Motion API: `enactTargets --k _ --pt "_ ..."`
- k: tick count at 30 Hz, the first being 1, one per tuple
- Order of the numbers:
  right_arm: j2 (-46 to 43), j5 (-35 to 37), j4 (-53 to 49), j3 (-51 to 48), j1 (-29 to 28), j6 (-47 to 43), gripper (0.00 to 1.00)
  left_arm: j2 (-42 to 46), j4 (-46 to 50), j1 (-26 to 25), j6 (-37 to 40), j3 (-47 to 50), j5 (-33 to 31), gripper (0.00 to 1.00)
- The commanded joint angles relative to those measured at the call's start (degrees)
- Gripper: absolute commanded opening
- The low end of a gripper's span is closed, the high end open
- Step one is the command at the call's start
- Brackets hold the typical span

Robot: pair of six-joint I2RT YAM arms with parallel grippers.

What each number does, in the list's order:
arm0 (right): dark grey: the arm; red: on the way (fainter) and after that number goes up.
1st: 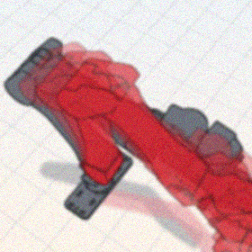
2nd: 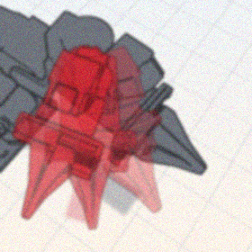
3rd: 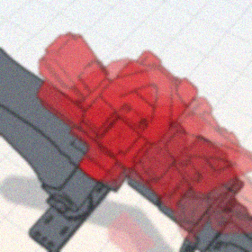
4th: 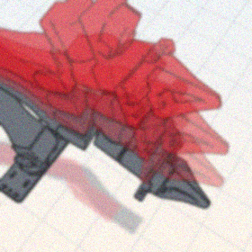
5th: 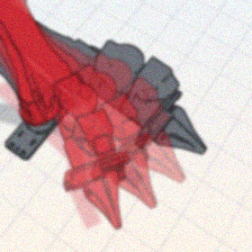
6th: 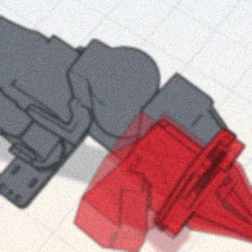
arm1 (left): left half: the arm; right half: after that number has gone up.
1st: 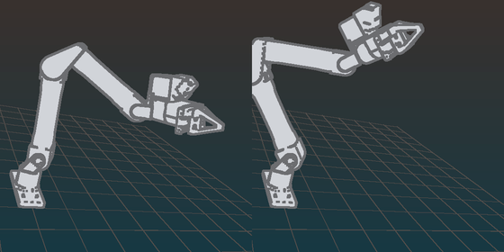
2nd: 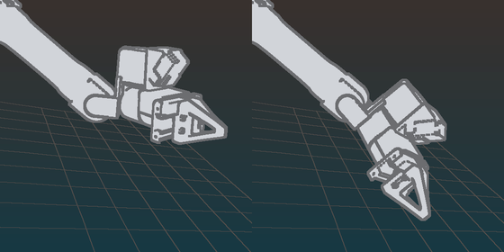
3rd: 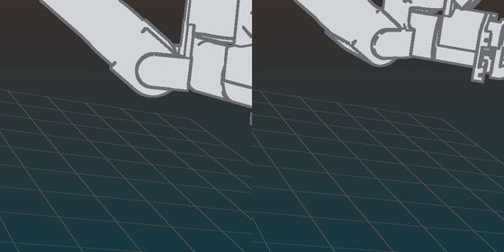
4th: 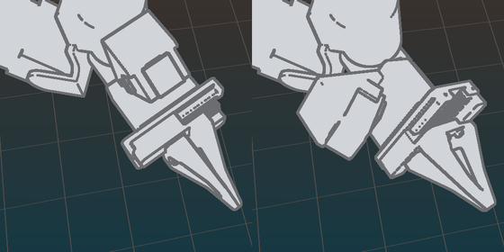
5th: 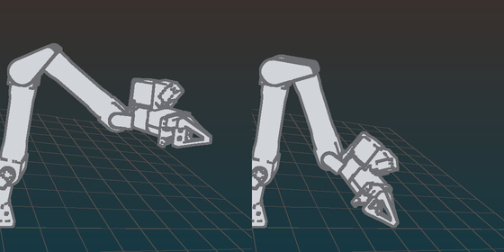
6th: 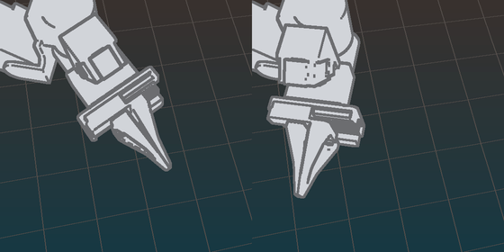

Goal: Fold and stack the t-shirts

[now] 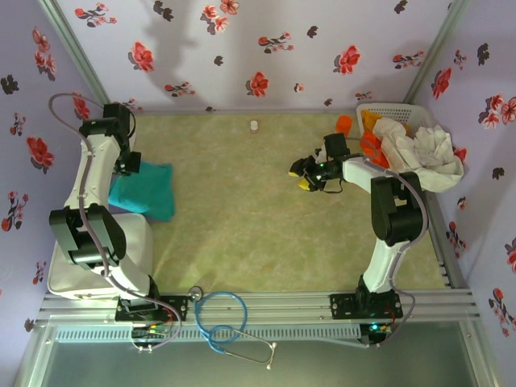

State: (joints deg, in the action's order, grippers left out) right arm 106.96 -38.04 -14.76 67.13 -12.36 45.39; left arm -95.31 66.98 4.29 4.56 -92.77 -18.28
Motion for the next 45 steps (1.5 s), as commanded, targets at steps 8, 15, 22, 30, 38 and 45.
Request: enactTargets --k 8,15,22,30,38,45 --pt "1.21 -2.30 1.54 -1.08 0.21 -1.42 0.52 -4.31 -3.18 4.17 -2.43 1.28 -8.20 0.46" --pt "0.54 -1.86 -0.30 -1.14 0.26 -3.36 0.51 -2.26 -4.54 5.08 -4.99 0.79 -10.76 0.82" --pt "-0.76 -1.05 -1.04 0.34 0.26 -3.83 0.57 1.64 -5.99 1.90 -5.52 1.56 -6.46 0.83" --pt "-6.25 9.70 -10.81 5.70 0.19 -11.40 0.75 9.51 -16.95 -3.41 -9.38 7.24 5.10 0.93" --pt "-15.12 29.46 -14.81 6.09 0.21 -18.76 0.95 19.62 -47.84 -4.88 -12.56 28.76 14.76 1.00" --pt "-20.89 43.70 -9.76 1.17 0.18 -23.69 0.97 21.80 -67.49 -5.05 -9.49 45.88 14.00 1.00"
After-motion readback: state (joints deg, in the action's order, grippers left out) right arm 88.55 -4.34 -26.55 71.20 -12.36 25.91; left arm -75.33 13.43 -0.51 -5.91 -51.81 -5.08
